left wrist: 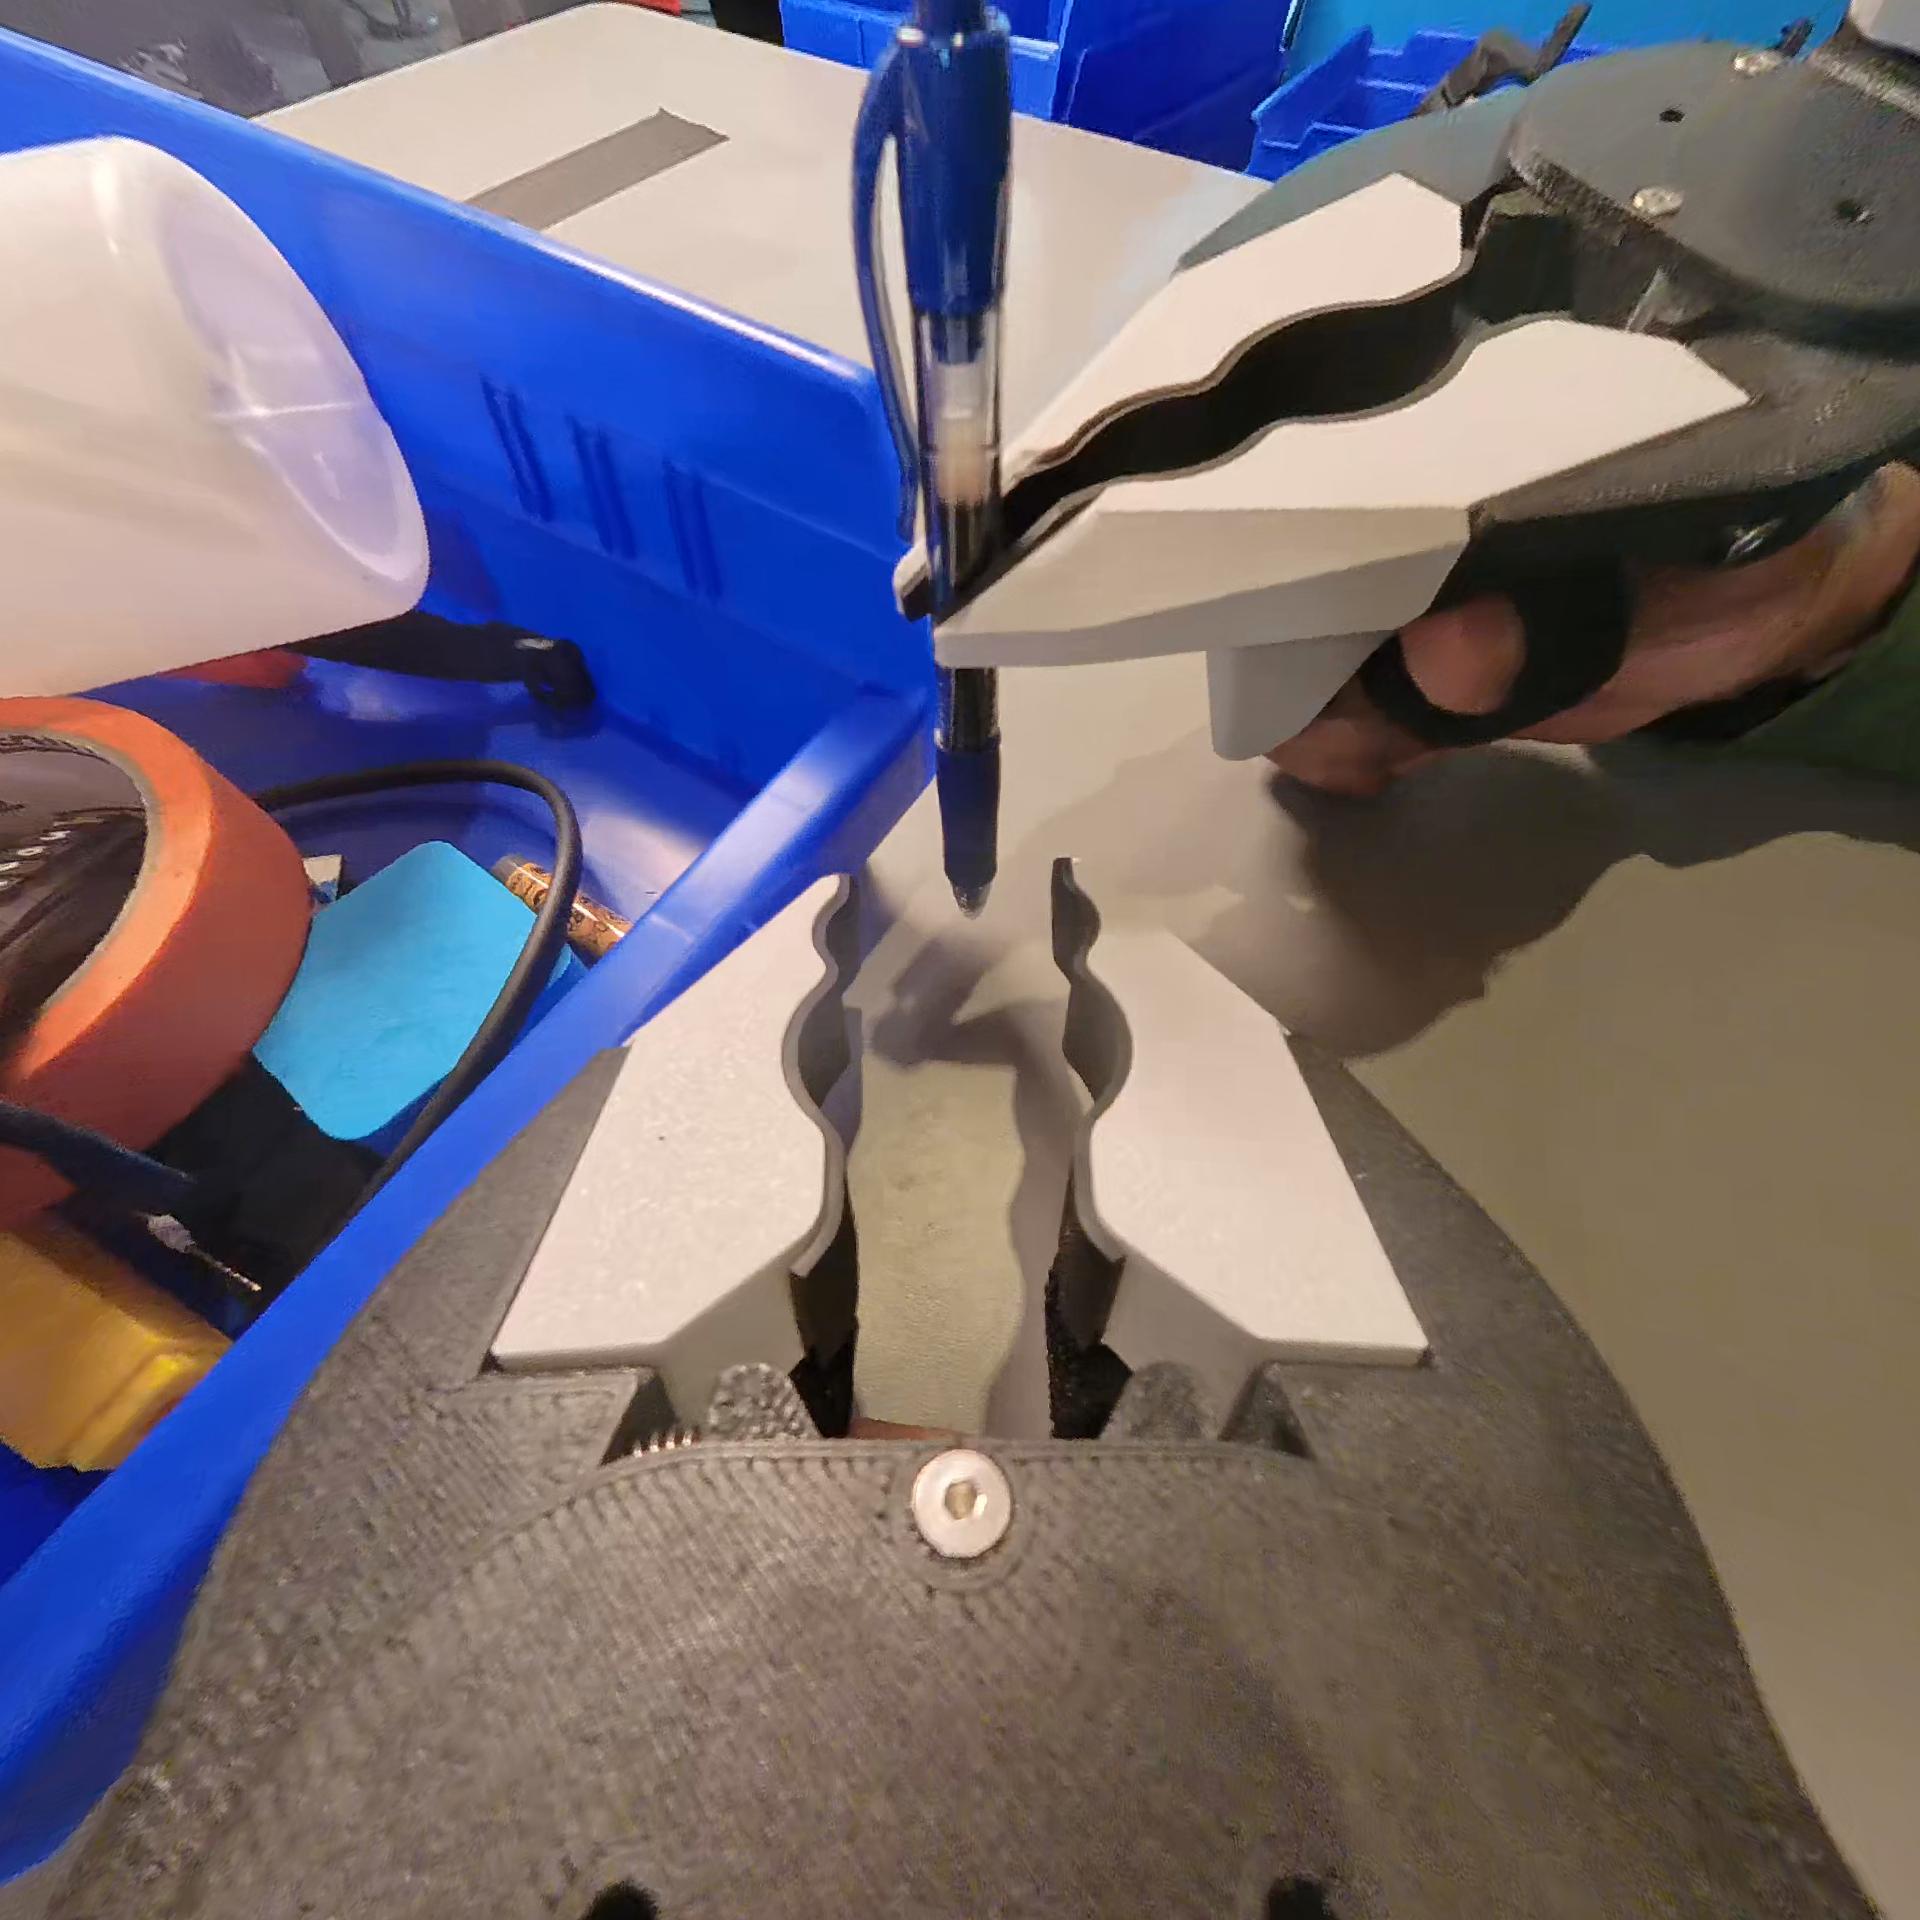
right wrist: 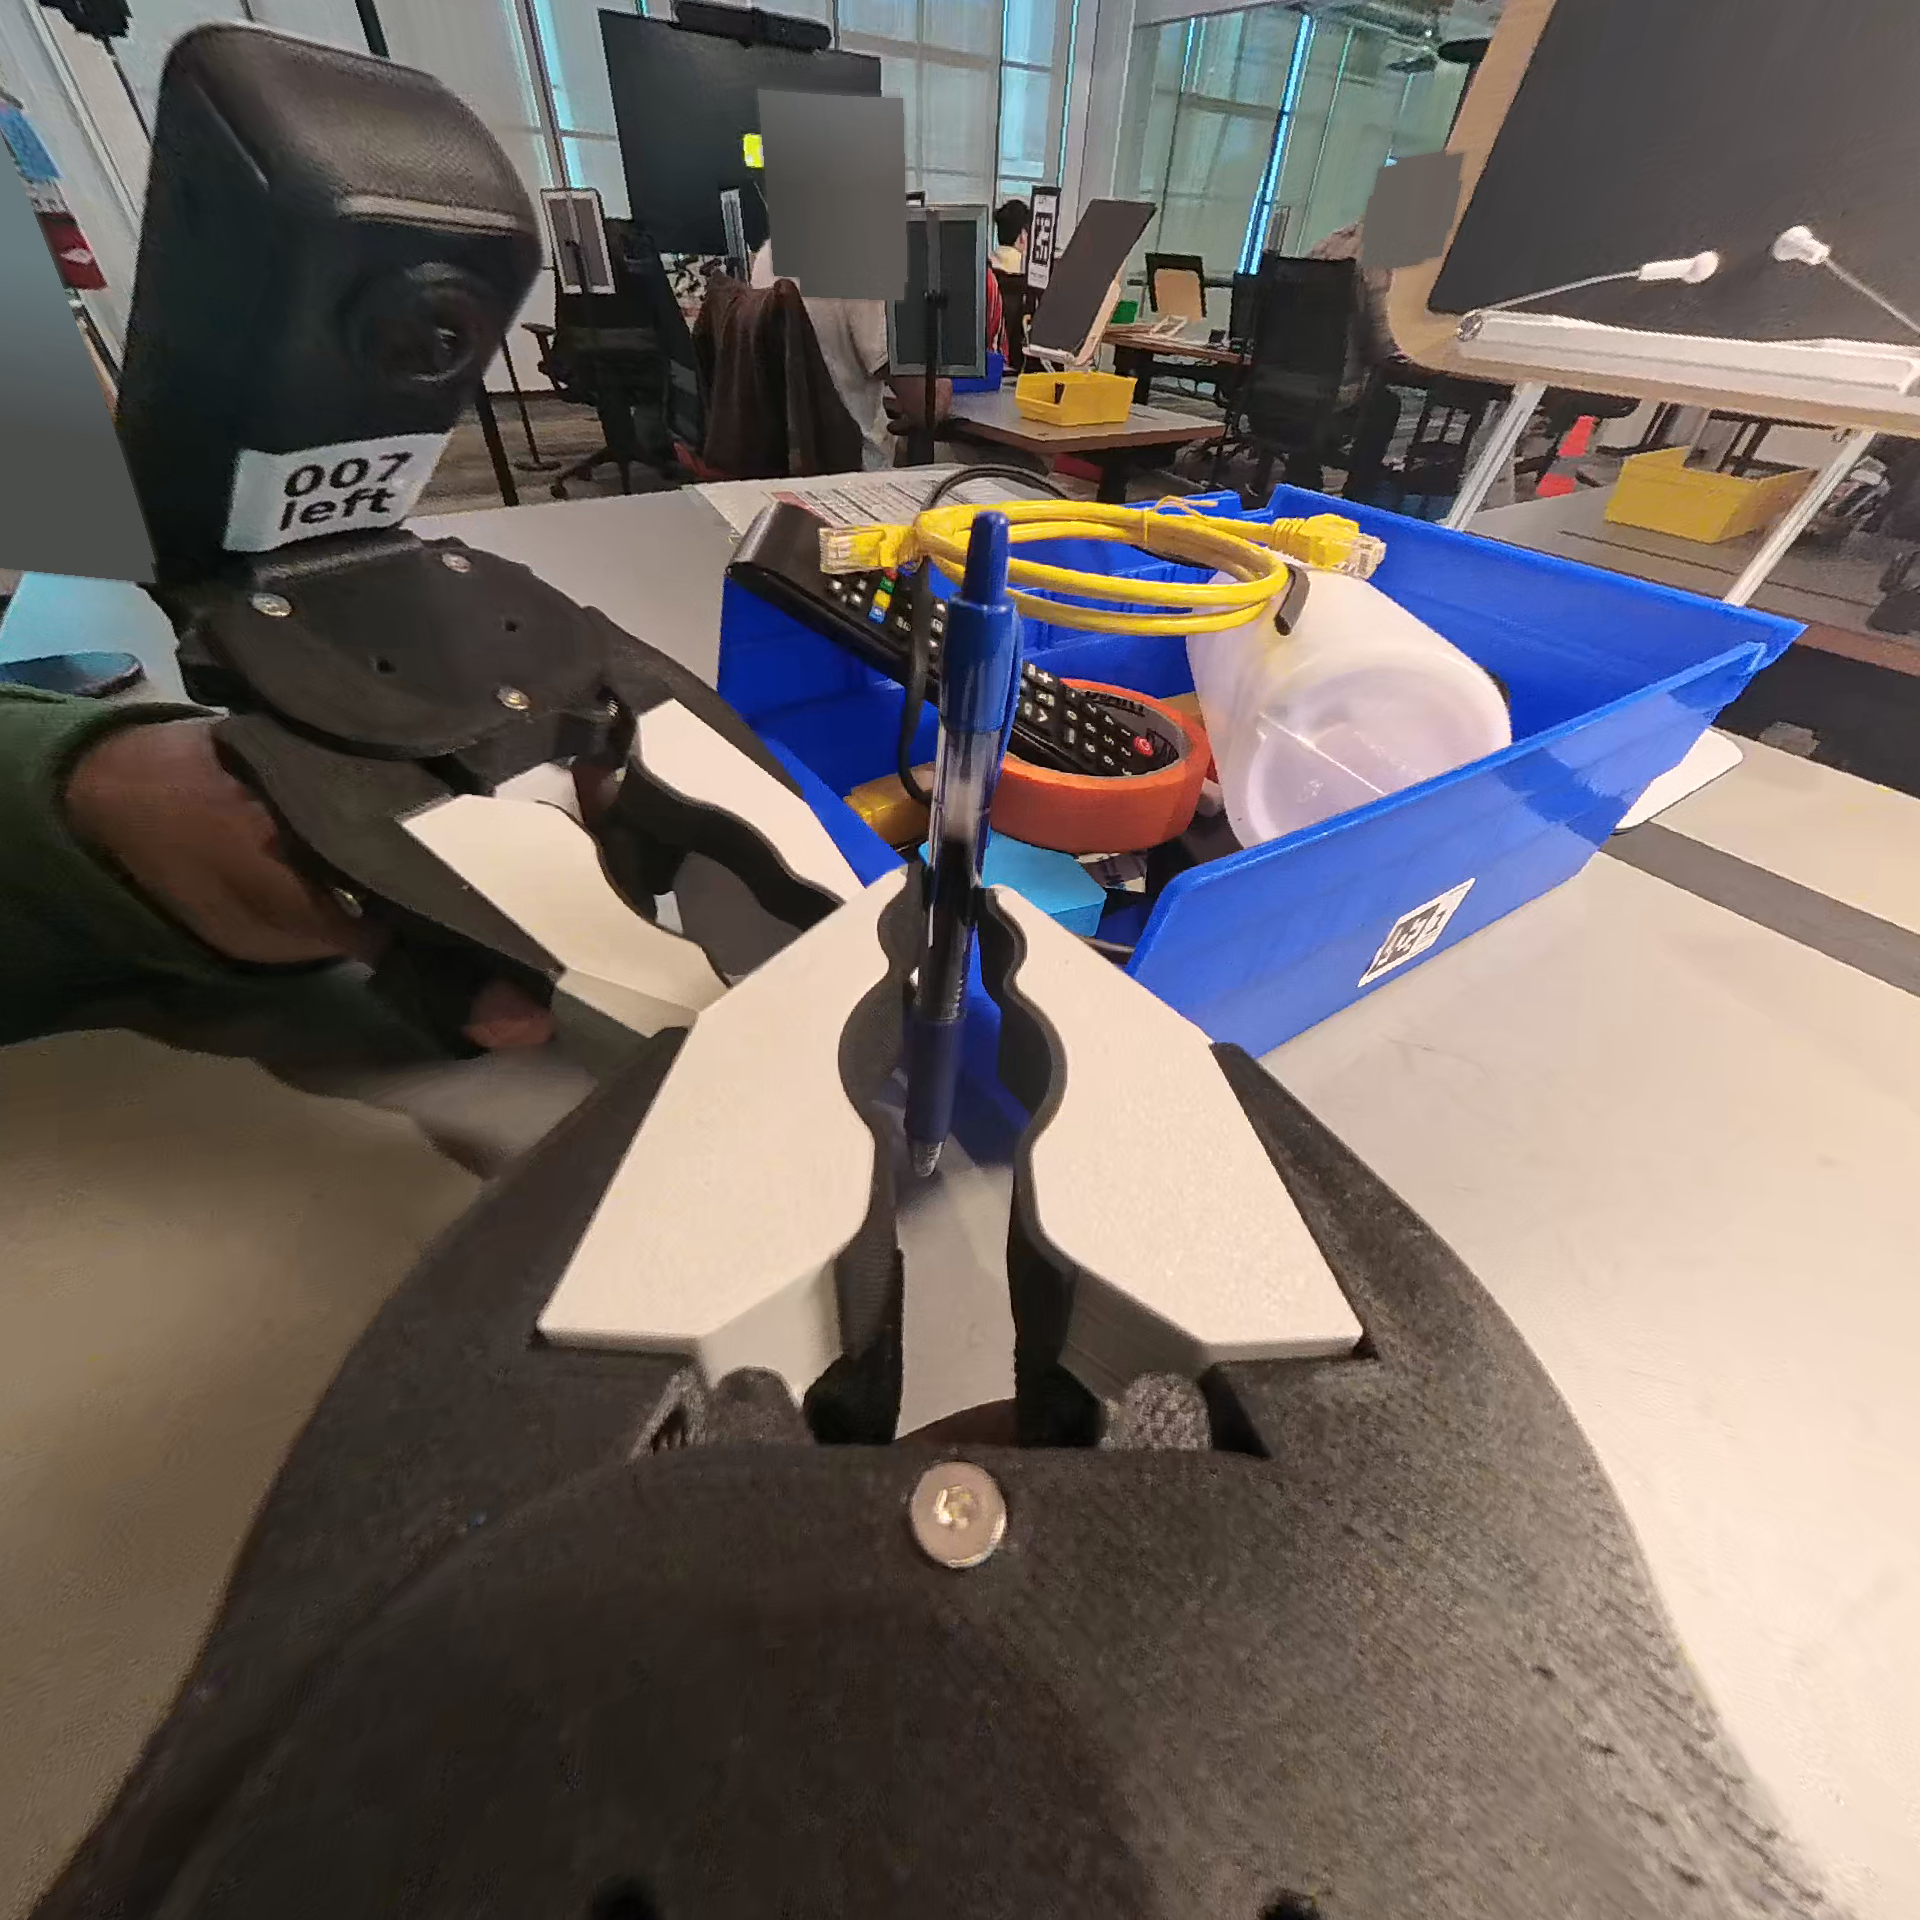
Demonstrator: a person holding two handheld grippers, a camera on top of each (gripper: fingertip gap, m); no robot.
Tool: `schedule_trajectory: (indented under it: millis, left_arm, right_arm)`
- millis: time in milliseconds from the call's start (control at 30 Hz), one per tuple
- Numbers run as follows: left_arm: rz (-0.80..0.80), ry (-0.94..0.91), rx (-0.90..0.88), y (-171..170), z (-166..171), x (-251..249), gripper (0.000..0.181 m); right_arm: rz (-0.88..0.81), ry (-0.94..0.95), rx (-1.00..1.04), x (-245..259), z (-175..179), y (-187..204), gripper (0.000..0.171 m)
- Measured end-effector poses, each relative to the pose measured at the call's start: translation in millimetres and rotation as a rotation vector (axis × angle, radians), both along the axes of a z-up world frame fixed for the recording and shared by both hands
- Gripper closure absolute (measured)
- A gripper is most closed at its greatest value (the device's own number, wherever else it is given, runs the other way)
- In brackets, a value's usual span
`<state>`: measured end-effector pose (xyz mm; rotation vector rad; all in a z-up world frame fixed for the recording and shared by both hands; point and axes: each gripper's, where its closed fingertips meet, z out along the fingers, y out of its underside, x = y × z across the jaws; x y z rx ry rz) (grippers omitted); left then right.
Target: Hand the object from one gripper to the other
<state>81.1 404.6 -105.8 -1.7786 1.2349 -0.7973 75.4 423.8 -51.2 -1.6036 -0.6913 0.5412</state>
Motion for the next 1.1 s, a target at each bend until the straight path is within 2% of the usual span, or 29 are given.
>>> schedule_trajectory:
  millis: [167, 467, 767, 1100]
  left_arm:
    - [-0.004, 0.007, 0.002, -0.4, -0.9, -0.1, 0.143]
    - [-0.009, -0.009, 0.0, -0.4, 1.4, 0.3, 0.143]
    - [0.018, -0.143, -0.05, 8.8, 27.5, -6.1, 0.143]
    - [0.038, -0.137, -0.103, 10.9, 19.5, -6.2, 0.141]
  right_arm:
    - [-0.005, -0.045, -0.011, -0.3, -5.6, 0.2, 0.161]
    - [-0.008, -0.242, -0.016, 0.1, -27.8, 0.3, 0.162]
    - [-0.026, -0.396, 0.059, 2.5, -38.7, 1.6, 0.161]
    - [-0.024, -0.562, 0.179, 1.2, -46.9, 0.0, 0.16]
